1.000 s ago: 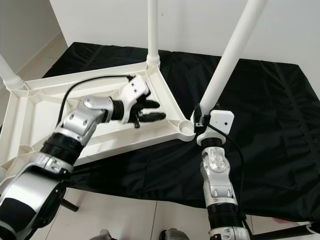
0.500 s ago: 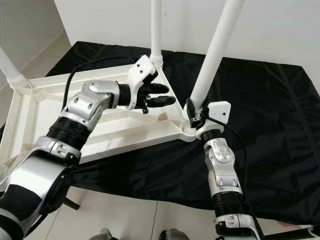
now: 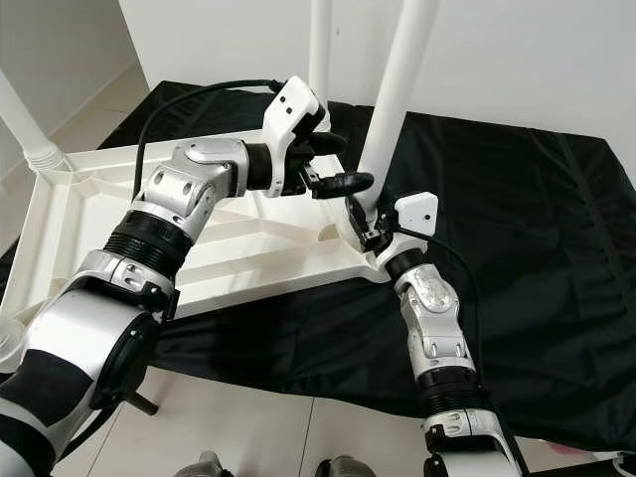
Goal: Building children table
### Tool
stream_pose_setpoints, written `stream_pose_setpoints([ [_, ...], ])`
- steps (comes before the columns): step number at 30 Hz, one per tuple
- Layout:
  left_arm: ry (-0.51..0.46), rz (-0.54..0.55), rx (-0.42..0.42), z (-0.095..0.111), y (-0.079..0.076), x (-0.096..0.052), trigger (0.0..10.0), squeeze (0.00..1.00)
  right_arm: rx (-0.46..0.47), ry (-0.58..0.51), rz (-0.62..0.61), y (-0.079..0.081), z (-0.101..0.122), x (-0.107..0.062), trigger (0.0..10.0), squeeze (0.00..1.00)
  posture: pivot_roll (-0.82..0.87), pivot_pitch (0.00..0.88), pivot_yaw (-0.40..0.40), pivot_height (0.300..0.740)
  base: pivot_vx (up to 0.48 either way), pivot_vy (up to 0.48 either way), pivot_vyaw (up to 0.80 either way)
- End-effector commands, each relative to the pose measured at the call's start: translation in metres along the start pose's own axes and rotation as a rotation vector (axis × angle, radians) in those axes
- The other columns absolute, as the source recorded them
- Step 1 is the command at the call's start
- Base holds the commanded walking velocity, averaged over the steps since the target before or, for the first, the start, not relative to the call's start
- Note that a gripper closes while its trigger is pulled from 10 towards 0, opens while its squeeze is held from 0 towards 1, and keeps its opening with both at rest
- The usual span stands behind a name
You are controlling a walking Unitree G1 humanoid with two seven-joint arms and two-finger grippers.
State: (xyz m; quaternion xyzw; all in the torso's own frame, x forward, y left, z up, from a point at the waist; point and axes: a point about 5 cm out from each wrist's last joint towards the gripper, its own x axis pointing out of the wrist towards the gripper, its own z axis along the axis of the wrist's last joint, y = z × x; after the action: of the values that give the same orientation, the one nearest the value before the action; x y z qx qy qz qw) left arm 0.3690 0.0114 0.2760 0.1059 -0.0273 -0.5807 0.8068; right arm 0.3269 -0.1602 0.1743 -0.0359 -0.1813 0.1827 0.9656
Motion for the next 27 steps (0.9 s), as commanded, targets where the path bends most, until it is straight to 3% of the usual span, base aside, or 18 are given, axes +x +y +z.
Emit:
stream_pose_setpoints([
  [1, -0.004, 0.148, 0.02, 0.005, 0.009, 0.001, 10.0, 0.0, -0.003, -0.022, 0.019, 0.0, 0.003, 0.003, 10.0, 0.0, -0.05, 0.0, -0.024, 0.74, 0.0, 0.0, 0.0],
  [8, -0.037, 0.17, 0.017, 0.016, 0.013, 0.004, 10.0, 0.0, 0.024, -0.032, 0.099, 0.007, 0.004, 0.004, 10.0, 0.0, -0.06, 0.0, -0.024, 0.74, 0.0, 0.0, 0.0],
  [27, -0.098, 0.227, 0.004, 0.035, 0.022, 0.006, 10.0, 0.0, 0.032, -0.03, 0.176, 0.014, 0.001, 0.001, 10.0, 0.0, -0.06, 0.0, -0.022, 0.74, 0.0, 0.0, 0.0],
])
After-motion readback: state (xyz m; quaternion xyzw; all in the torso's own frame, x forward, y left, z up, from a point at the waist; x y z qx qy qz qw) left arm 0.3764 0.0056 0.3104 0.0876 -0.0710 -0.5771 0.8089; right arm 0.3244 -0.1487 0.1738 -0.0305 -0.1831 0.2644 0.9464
